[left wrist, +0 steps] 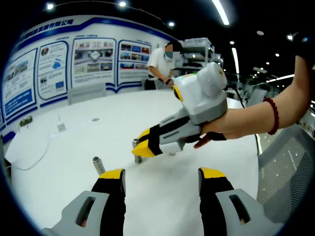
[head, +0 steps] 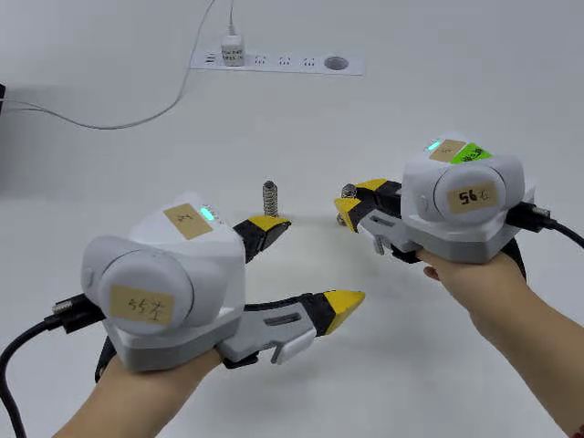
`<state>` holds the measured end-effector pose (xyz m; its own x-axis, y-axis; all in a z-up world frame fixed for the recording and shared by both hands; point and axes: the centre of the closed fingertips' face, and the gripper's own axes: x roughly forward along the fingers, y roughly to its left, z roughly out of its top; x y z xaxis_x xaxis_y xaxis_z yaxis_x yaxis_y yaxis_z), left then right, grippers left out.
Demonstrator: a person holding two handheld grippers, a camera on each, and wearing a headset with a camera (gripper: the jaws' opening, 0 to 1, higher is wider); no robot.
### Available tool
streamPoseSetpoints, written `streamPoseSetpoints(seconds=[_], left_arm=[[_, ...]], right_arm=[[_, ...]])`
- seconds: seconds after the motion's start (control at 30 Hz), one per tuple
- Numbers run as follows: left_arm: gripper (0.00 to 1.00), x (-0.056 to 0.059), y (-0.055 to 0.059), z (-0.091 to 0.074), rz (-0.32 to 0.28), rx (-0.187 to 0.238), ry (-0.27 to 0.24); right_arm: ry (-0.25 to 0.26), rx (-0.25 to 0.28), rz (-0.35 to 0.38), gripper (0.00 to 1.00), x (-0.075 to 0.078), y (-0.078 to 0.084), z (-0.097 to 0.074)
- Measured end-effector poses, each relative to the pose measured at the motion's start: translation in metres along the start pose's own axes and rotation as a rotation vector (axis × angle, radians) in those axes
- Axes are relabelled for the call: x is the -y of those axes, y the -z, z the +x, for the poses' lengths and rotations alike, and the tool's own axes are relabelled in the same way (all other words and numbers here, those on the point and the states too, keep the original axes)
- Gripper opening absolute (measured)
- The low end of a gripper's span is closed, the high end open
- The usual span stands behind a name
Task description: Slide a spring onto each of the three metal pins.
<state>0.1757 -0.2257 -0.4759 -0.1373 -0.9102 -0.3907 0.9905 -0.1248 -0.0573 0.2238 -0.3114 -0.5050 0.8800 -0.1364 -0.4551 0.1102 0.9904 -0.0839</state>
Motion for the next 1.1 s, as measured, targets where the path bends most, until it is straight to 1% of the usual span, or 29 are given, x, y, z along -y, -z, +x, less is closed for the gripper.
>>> streamPoseSetpoints(seconds=[0.07, 0.17, 0.33, 0.47, 0.6, 0.8, 0.9, 1.0, 1.1], left_arm=[[0.61, 0.000, 0.000, 0.000, -0.001, 0.001, -0.001], [0.61, 0.000, -0.001, 0.000, 0.001, 0.003, -0.002], [0.61, -0.001, -0.003, -0.001, 0.010, 0.007, -0.009], [0.61, -0.002, -0.004, -0.001, 0.015, 0.008, -0.018], [0.61, -0.002, -0.005, 0.000, 0.032, 0.002, -0.028], [0.61, -0.001, -0.008, 0.003, 0.044, 0.004, -0.033], [0.61, 0.000, -0.011, 0.006, 0.047, 0.007, -0.034], [0.61, 0.002, -0.013, 0.009, 0.048, 0.009, -0.036], [0.61, 0.004, -0.014, 0.014, 0.057, 0.007, -0.038]], right_arm=[[0.001, -0.004, 0.005, 0.12, 0.000, 0.001, 0.000], [0.004, -0.002, 0.034, 0.18, 0.001, 0.000, -0.002], [-0.005, 0.021, 0.062, 0.24, 0.000, -0.009, -0.010], [0.001, 0.032, 0.080, 0.27, 0.002, -0.014, -0.018], [0.011, 0.038, 0.114, 0.33, 0.005, -0.018, -0.028], [0.025, 0.045, 0.134, 0.40, 0.010, -0.022, -0.046], [0.033, 0.057, 0.143, 0.42, 0.013, -0.026, -0.056], [0.042, 0.069, 0.180, 0.44, 0.018, -0.028, -0.066], [0.055, 0.070, 0.192, 0.46, 0.021, -0.028, -0.074]])
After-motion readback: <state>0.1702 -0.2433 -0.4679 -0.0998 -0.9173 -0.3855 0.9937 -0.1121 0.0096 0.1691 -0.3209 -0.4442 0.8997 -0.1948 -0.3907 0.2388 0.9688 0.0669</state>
